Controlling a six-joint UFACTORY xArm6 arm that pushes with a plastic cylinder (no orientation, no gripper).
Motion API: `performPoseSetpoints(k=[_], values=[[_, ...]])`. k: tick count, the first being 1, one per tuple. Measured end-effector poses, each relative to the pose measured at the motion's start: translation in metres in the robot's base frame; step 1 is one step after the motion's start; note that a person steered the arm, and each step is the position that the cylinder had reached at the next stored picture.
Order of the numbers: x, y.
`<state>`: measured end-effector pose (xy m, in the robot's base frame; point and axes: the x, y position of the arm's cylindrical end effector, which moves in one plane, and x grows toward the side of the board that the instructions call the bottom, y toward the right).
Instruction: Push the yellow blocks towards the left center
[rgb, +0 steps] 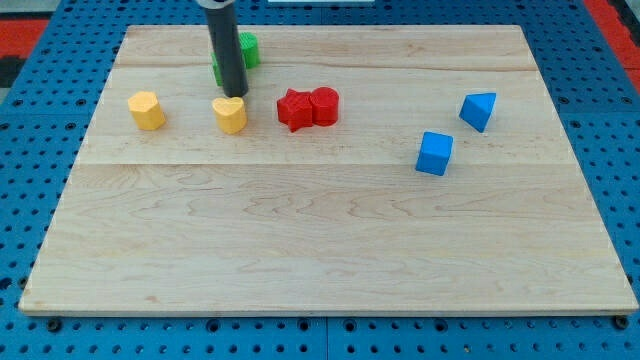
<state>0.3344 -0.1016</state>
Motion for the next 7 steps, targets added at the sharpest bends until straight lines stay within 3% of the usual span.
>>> performPoseSetpoints(k=[2, 4, 7], values=[[0.042, 0.030], [0.045, -0.073], [0.042, -0.054]])
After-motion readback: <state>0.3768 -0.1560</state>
